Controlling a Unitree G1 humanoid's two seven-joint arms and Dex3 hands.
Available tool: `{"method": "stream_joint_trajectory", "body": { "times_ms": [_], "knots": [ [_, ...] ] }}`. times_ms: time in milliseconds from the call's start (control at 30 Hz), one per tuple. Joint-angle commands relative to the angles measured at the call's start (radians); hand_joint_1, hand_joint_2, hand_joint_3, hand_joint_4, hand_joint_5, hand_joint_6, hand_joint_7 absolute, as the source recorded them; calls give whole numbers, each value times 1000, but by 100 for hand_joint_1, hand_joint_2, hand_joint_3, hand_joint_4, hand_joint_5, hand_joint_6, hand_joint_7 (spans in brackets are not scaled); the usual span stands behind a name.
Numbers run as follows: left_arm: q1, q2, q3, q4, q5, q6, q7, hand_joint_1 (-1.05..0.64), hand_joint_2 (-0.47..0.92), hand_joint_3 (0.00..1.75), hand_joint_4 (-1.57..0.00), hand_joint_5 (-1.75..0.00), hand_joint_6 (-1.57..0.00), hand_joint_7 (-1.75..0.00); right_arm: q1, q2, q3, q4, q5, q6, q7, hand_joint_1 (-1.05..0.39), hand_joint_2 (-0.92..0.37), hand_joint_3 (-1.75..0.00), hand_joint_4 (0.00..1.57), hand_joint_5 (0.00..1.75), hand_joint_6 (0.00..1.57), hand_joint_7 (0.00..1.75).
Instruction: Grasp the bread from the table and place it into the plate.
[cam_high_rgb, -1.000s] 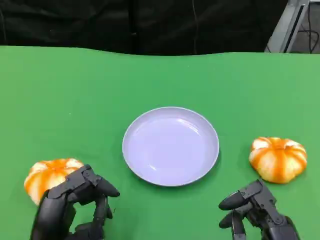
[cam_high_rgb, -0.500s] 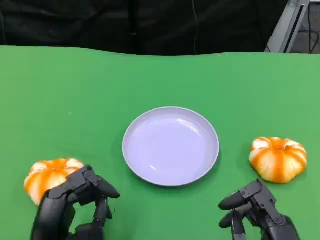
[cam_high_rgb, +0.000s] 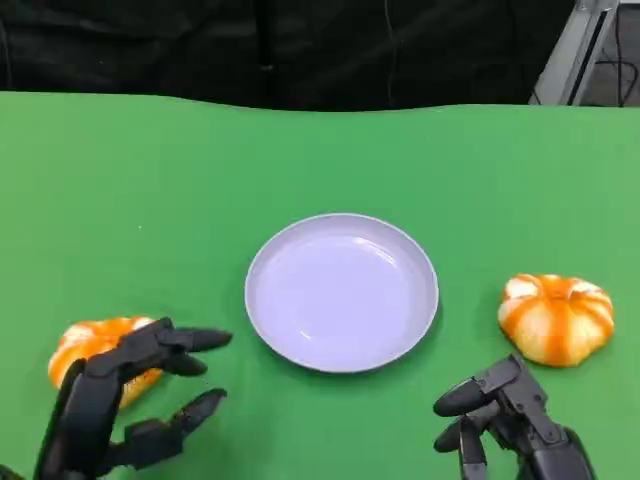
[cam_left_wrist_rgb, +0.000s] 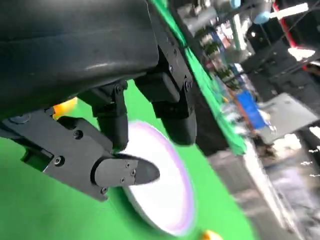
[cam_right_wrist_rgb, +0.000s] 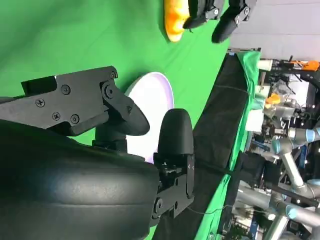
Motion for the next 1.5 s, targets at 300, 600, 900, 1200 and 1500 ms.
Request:
{"method": "stream_joint_trajectory", "body": {
  "times_ms": [300,600,900,1200,1500],
  "knots": [
    [-14,190,-78,-295,447,490,3,-48,92,15,-13,-69,-49,-4,-6,5,15,-8,10,24,-10,-1,-92,-101,23,175,10,175],
    [-13,228,-125,-319,439,553,21,-48,92,13,-14,-64,-49,-3,-6,5,16,-9,12,28,-10,-1,-92,-103,23,175,10,175],
    [-200,264,-320,-181,739,866,-181,-47,91,8,0,-47,-27,0,3,3,16,-19,6,29,-13,-2,-92,-100,23,175,9,175],
    [-262,267,-404,-77,741,965,-158,-49,92,4,0,-51,-25,0,14,2,20,-31,10,33,-10,-3,-92,-99,22,175,9,175],
    [-305,267,-440,6,713,1004,-171,-49,92,4,0,-45,-23,-1,12,4,22,-35,10,44,-10,-2,-92,-99,21,175,8,175]
  ]
}}
